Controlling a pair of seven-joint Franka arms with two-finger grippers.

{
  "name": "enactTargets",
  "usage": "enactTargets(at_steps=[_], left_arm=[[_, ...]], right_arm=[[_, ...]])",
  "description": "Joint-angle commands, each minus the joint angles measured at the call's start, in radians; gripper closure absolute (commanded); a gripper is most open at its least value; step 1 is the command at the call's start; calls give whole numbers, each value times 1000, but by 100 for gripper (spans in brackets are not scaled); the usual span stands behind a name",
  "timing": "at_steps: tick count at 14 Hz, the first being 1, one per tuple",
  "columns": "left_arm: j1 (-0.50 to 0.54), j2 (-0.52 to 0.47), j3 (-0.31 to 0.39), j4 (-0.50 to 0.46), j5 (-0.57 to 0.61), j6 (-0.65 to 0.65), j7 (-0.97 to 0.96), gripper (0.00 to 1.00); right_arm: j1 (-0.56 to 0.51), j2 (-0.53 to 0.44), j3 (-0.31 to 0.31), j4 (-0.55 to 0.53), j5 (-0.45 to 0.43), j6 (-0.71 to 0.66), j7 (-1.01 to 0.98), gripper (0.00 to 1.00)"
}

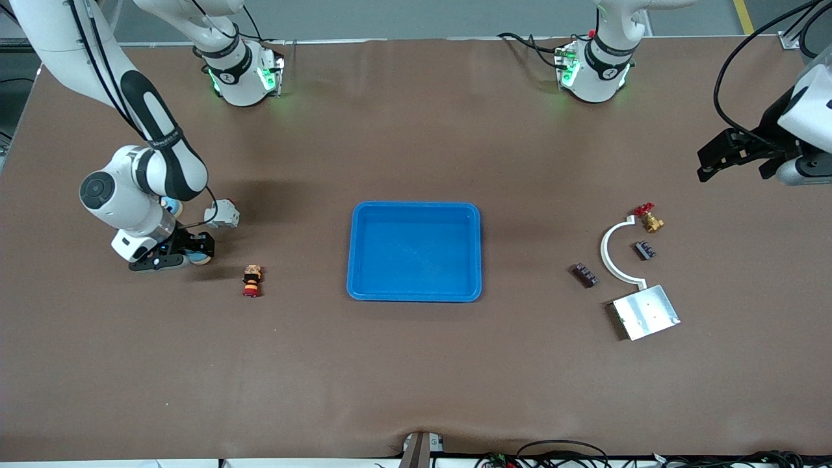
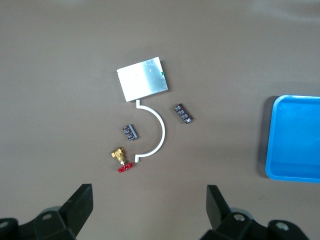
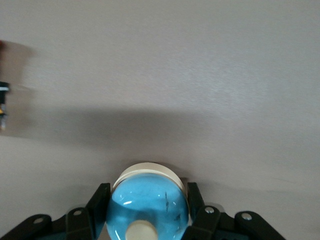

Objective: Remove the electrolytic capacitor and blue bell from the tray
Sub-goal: 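Lower the bell beside the white block with the right gripper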

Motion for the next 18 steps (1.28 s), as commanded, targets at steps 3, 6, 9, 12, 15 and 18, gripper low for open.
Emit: enactTargets(at_steps=[3,6,9,12,15,18], left_arm=[[-1,-6,-11,-2,-13,-13,5,0],[1,-13,-13,-8,-16,-14,18,0],[-1,-12,-14,-17,-17,-5,18,0],[-1,-16,-14,-26,-19,20,5,0],[4,-23,-22,-30,-19,18,4,0],[5,-23,-22,-34,-19,17,4,0]], right_arm=[[-15,25,25,27,35,4,-20,100],[-14,40,25,39,35,4,-15,100],[-10,52,25,42,41,19,-11,100],[-2,60,25,53,43,23,-8,1],[2,60,25,56,43,17,-8,0],[13,26,27,53,43,-1,12,0]])
